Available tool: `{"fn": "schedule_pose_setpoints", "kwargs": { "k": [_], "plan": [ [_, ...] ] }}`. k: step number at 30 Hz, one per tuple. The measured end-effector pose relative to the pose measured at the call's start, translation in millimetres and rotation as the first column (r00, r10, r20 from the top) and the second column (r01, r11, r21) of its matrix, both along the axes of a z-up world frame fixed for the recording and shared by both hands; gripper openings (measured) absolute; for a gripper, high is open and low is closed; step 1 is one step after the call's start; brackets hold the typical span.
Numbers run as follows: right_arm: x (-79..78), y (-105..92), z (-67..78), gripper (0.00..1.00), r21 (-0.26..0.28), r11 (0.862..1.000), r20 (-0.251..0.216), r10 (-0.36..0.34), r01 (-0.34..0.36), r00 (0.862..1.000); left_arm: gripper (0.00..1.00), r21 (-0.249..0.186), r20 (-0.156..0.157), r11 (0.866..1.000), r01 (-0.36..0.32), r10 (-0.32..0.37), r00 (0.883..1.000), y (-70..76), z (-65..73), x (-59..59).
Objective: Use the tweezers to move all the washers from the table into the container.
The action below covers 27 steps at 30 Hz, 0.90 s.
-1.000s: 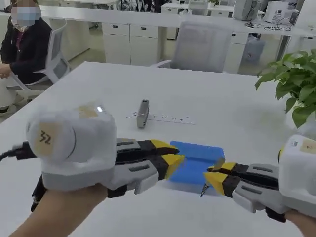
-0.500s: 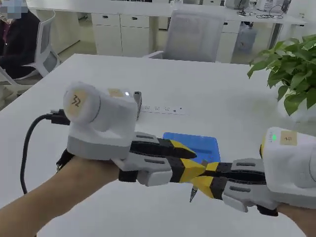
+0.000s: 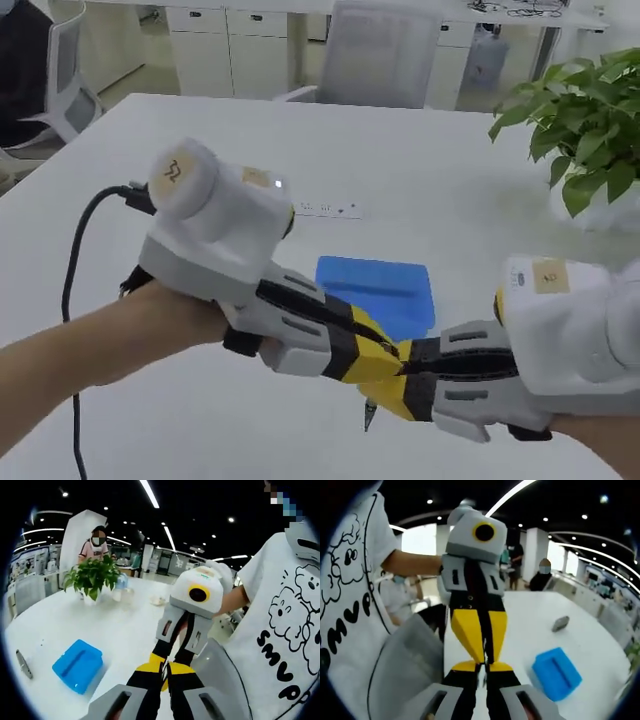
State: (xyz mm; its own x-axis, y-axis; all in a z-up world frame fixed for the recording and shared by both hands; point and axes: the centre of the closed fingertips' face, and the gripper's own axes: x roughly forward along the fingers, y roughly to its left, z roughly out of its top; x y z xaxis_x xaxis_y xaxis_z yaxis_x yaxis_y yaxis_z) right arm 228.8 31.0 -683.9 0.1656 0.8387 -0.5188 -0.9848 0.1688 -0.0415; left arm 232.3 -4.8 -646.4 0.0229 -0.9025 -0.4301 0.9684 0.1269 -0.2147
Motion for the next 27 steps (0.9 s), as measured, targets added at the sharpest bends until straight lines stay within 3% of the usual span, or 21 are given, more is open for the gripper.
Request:
{"fn": "schedule_pose_setpoints", "kwargs": {
  "k": [2, 5, 9, 15, 16, 21, 23, 27],
  "plan": [
    [-3.4, -2.7, -2.8, 0.02, -0.007, 1.0, -0.01, 0.007, -0.008, 1.0, 0.0, 0.006, -0.028, 1.0, 0.031, -0.031, 0.999, 0.5, -3.5, -5.1],
    [-7.3, -6.4, -6.7, 0.02, -0.014, 1.0, -0.021, 0.013, -0.013, 1.0, 0.0, 0.017, -0.02, 0.999, 0.051, -0.051, 0.999, -0.3, -7.9, -8.0],
    [-4.4, -12.2, -13.6, 0.02, -0.027, 1.0, -0.033, 0.003, -0.004, 0.999, 0.0, 0.048, 0.043, 0.995, 0.09, -0.092, 0.995, -0.2, -17.4, -8.3],
    [4.2, -16.1, -23.9, 0.02, -0.07, 0.997, -0.013, 0.009, -0.009, 1.0, 0.0, 0.066, 0.07, 0.995, 0.076, -0.081, 0.994, 0.6, -26.6, 1.1],
    [7.0, -16.4, -26.3, 0.02, -0.08, 0.997, -0.008, 0.011, -0.012, 1.0, 0.0, 0.081, 0.093, 0.994, 0.069, -0.076, 0.993, 2.5, -30.1, 4.9],
    [19.0, -17.1, -31.9, 0.02, -0.093, 0.996, -0.013, 0.01, -0.011, 1.0, 0.0, 0.108, 0.145, 0.993, 0.055, -0.071, 0.987, 4.7, -36.0, 13.7],
    [24.5, -17.0, -33.5, 0.03, -0.086, 0.996, -0.014, -0.008, 0.007, 1.0, 0.0, 0.125, 0.179, 0.991, 0.048, -0.071, 0.981, 5.0, -37.5, 19.4],
    [30.7, -14.7, -38.2, 0.04, -0.033, 0.996, -0.083, -0.089, 0.087, 0.993, 0.0, 0.144, 0.176, 0.988, 0.06, -0.085, 0.981, 3.6, -39.3, 24.8]
  ]
}}
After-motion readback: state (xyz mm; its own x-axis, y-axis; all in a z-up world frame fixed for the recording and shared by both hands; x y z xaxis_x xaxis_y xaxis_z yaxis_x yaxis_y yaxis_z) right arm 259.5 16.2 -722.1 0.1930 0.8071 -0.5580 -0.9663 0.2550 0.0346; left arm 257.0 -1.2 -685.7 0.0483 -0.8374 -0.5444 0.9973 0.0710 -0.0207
